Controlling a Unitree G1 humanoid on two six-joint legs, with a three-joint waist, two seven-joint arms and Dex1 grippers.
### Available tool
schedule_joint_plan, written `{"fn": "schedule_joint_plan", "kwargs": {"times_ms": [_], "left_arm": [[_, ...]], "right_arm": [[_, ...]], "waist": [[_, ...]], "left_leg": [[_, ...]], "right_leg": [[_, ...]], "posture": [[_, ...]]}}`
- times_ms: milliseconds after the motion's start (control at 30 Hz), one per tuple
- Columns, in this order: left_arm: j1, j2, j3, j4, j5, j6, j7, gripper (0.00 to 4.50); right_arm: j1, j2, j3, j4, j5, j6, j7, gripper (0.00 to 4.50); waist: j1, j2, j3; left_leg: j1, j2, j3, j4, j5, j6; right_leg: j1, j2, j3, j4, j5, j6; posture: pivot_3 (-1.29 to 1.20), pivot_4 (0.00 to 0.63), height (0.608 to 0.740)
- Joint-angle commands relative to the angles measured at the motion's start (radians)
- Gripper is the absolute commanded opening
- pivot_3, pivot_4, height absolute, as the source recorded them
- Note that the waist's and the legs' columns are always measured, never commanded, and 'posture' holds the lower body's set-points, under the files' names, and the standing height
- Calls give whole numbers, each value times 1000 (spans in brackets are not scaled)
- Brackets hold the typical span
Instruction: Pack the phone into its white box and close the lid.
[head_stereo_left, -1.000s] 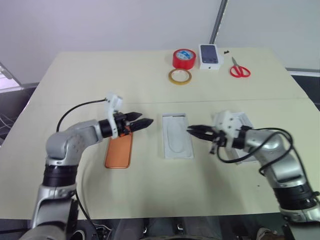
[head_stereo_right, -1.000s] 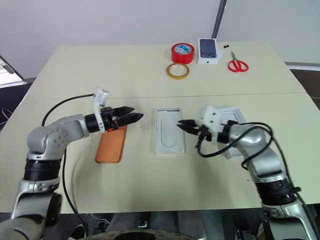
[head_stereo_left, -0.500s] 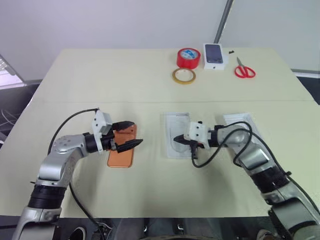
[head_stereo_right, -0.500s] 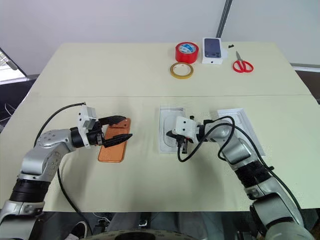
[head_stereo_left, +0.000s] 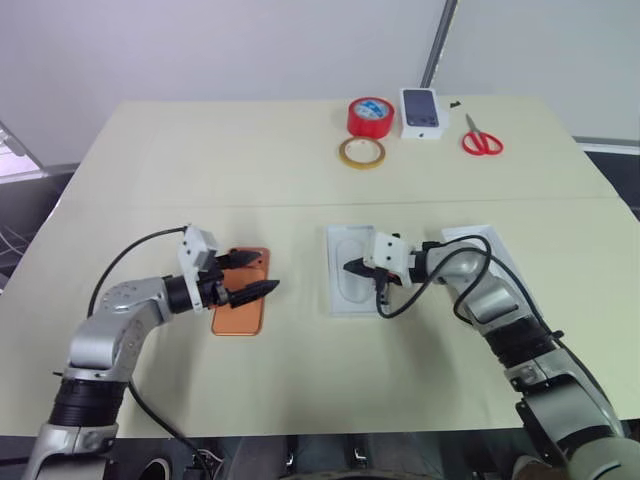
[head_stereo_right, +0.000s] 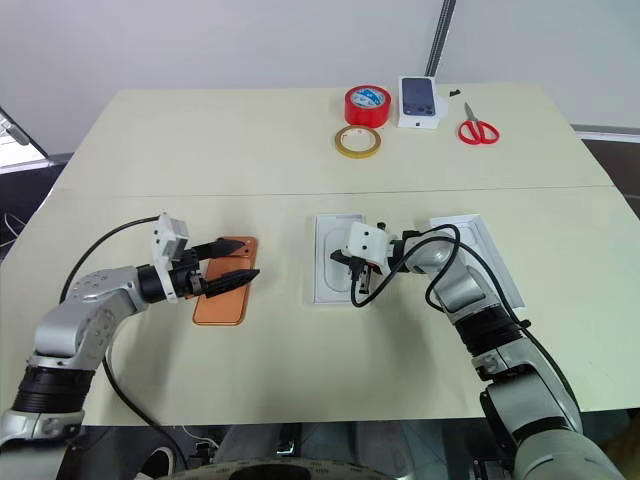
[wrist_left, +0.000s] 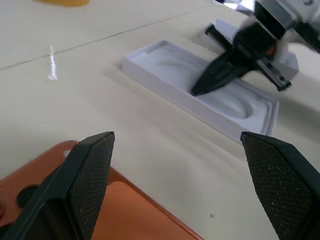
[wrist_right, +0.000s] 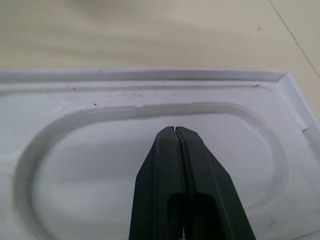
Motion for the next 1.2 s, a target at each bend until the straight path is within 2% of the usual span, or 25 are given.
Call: {"fn": "schedule_joint_plan", "kwargs": {"times_ms": [33, 133, 233, 333, 500, 600, 733, 867, 1067, 1200], "left_arm": [[-39, 26, 67, 20, -71, 104, 24, 4246], [-69, 59, 80, 66, -95, 203, 27, 4246], [-101, 124, 60, 116, -102, 322, 8, 4246], [-150, 145, 80, 189, -104, 412, 44, 4246], [-221, 179, 148, 279, -157, 567, 54, 4246], [-242, 213, 152, 328, -161, 651, 54, 4246], [-240, 247, 131, 330, -176, 730, 22, 4246], [-230, 230, 136, 331, -183, 780, 30, 4246], [-160, 207, 123, 263, -174, 786, 56, 4246], [-126, 182, 149, 222, -197, 822, 90, 4246]], "right_arm": [[-53, -2, -13, 22, -61, -46, -62, 37], [-60, -25, 50, 120, -188, -143, -115, 37], [-45, -24, 77, 138, -217, -177, -95, 37], [-43, -13, 75, 117, -213, -199, -80, 37], [-91, 63, -22, 25, -80, -102, -72, 37], [-103, 103, -22, -77, -43, -31, -63, 37], [-112, 160, 53, -172, -92, 75, -79, 37], [-144, 212, 115, -206, -114, 160, -69, 37], [-203, 226, 255, -166, -171, 332, 23, 37], [-219, 255, 307, -122, -206, 347, 20, 37]], "waist": [[-1, 0, 0], [-2, 0, 0], [-2, 0, 0], [-2, 0, 0], [-7, -1, 1], [-7, -1, 1], [-4, -2, 1], [-2, -2, 1], [-4, -2, 0], [-4, -2, 0]], "left_leg": [[0, 0, 0, 0, 0, 0], [0, 0, 0, 0, 0, 0], [0, 0, 0, 0, 0, -1], [1, 0, 0, 0, 0, -1], [1, 0, 0, 0, 1, -1], [-6, 0, 0, 0, 4, -7], [-10, 0, 0, 1, 7, -11], [-10, 0, 0, 1, 6, -11], [-10, 0, 0, 1, 6, -11], [-10, 0, 0, 1, 6, -11]], "right_leg": [[0, 0, 0, 1, 0, 0], [-1, 0, 0, 1, 0, 0], [-1, 0, 0, 2, 0, 0], [-1, 1, 0, 3, 0, 0], [-2, 1, 0, 6, 0, 0], [-10, 1, 0, 8, 0, 0], [-16, 1, 0, 11, 0, 0], [-16, 1, 0, 10, 0, 0], [-16, 1, 0, 10, 0, 0], [-16, 1, 1, 10, 0, 0]], "posture": [[0, 150, 740], [0, 150, 740], [0, 150, 740], [0, 150, 740], [0, 150, 740], [0, 150, 740], [0, 150, 740], [0, 150, 740], [0, 150, 740], [0, 150, 740]]}}
